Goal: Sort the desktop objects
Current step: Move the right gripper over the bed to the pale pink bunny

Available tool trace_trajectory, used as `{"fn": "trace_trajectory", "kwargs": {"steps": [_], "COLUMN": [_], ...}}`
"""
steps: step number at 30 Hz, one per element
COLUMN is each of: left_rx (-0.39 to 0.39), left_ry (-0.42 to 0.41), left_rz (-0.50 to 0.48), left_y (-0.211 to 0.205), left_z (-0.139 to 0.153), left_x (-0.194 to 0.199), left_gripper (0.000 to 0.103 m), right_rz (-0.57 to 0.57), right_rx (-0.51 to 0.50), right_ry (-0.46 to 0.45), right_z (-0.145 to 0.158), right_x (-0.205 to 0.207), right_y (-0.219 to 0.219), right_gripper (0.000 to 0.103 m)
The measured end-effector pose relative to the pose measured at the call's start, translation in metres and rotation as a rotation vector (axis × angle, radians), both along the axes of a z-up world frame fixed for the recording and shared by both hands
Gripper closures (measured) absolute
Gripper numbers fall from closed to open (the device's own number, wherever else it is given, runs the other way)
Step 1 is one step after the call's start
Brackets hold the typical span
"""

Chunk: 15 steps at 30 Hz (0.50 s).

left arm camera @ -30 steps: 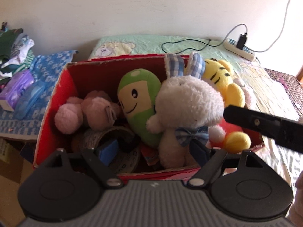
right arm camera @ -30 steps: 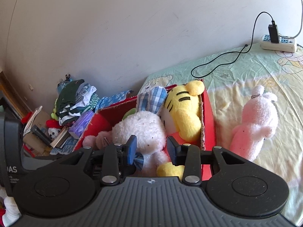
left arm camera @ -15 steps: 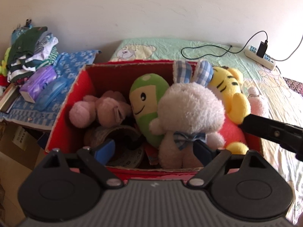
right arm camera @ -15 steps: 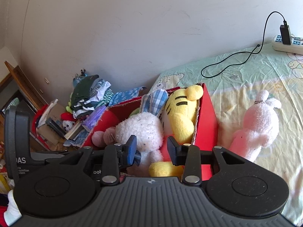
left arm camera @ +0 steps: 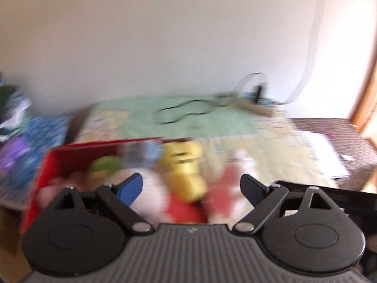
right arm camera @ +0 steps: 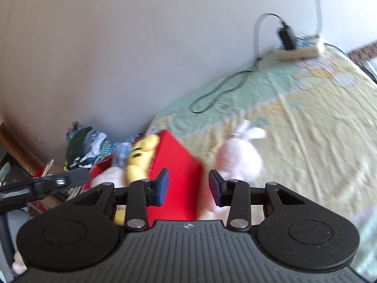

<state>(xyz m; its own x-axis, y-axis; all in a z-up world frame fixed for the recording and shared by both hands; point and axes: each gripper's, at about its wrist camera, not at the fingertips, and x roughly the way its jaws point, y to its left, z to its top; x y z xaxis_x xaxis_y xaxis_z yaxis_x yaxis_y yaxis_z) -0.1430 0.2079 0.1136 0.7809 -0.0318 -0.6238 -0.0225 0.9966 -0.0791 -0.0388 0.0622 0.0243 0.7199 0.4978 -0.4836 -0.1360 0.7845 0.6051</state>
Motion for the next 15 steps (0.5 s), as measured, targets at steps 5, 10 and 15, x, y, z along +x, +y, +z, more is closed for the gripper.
{"fn": "trace_trajectory", "kwargs": {"steps": [5,10,15], "left_rx": [-0.018,0.045,0.118], "left_ry": [0.025,0.038,0.1], "left_rz": [-0.149,-0.218,-0.207], "left_y": [-0.05,-0.094,-0.111], "left_z": [-0.024,-0.056,-0.094], "left_x": [0.019,0.037,0.07], "left_gripper": [0.013,0.013,0.013], "right_rz": [-0.04,-0.044,-0.007], "right_rx": [0.014,0.026,0.096], "right_ry": [0.073,0.08,0.138], "right_z": [-0.014,-0.018,-0.03], "right_x": [0.009,0.018,0.038], "right_y": [-0.029,-0.059,-0.079], "right_gripper": [0.061,0.06,0.057]}}
